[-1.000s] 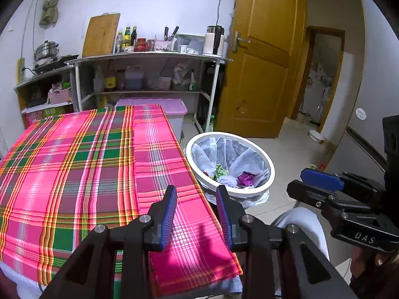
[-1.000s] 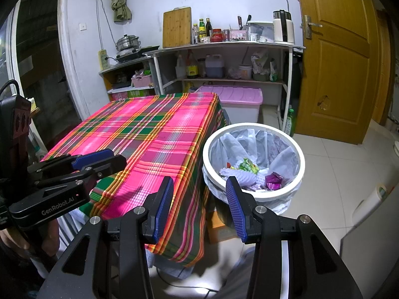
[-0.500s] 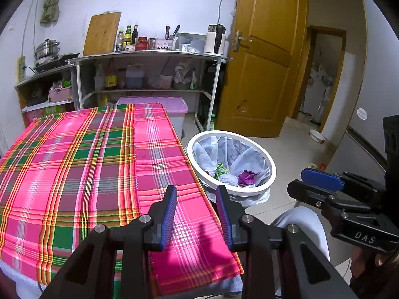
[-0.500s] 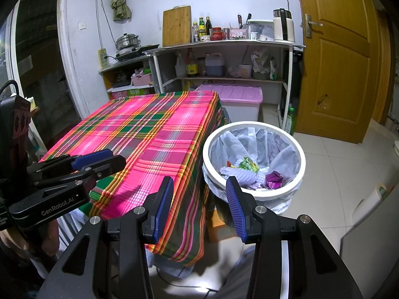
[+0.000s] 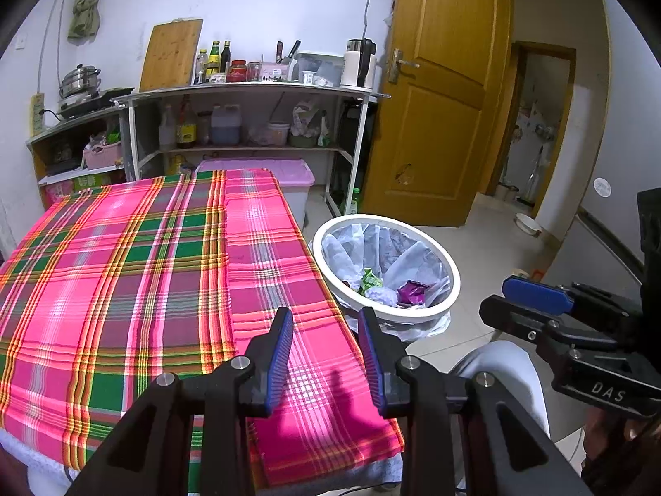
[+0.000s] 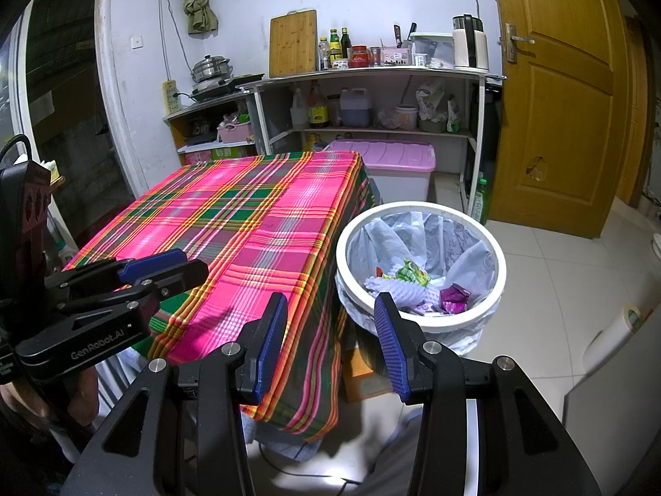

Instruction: Collect trash

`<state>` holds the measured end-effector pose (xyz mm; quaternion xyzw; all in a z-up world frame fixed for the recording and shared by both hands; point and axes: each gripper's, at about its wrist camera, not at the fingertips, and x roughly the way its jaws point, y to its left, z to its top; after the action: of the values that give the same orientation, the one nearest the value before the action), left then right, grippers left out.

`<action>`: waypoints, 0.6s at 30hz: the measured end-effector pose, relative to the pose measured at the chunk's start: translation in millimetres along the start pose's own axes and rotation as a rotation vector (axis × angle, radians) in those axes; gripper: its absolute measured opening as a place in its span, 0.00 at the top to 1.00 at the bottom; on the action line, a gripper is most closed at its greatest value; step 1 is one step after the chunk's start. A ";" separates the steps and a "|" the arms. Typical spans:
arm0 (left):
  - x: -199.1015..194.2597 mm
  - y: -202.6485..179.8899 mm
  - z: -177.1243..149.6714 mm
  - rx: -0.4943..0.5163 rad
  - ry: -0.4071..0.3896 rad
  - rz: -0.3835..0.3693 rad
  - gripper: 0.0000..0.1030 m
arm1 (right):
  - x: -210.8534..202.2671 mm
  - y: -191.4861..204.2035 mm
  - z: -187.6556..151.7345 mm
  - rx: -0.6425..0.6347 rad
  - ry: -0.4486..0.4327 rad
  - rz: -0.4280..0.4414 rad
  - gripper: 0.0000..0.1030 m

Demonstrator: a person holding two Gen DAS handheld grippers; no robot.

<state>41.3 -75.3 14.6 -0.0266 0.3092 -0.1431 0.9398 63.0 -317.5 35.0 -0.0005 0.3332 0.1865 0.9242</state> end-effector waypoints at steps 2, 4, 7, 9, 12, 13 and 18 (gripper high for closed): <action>0.0 0.3 -0.6 0.001 0.002 0.002 0.69 | 0.0 0.2 0.5 0.000 0.000 -0.001 0.57; 0.0 0.7 -1.7 0.001 0.004 -0.001 0.69 | 0.0 0.2 0.8 -0.001 -0.001 -0.001 0.56; 0.5 -0.7 -1.3 0.000 0.007 0.001 0.69 | 0.0 0.2 0.9 0.000 0.000 -0.001 0.56; 0.8 -0.1 -2.2 -0.001 0.010 0.004 0.69 | 0.0 0.2 1.1 -0.001 0.000 0.000 0.56; 1.9 -1.0 -2.7 -0.001 0.009 0.008 0.69 | 0.0 0.2 1.2 0.000 0.000 -0.001 0.56; 1.8 -1.3 -2.9 0.000 0.007 0.009 0.69 | -0.1 0.2 1.3 0.000 0.000 -0.001 0.56; 1.0 -3.0 -3.2 0.003 0.002 0.010 0.69 | -0.2 0.2 1.4 -0.001 0.000 -0.001 0.56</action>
<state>39.4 -78.4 11.8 -0.0234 0.3100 -0.1389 0.9402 63.6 -317.2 36.3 -0.0012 0.3331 0.1864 0.9243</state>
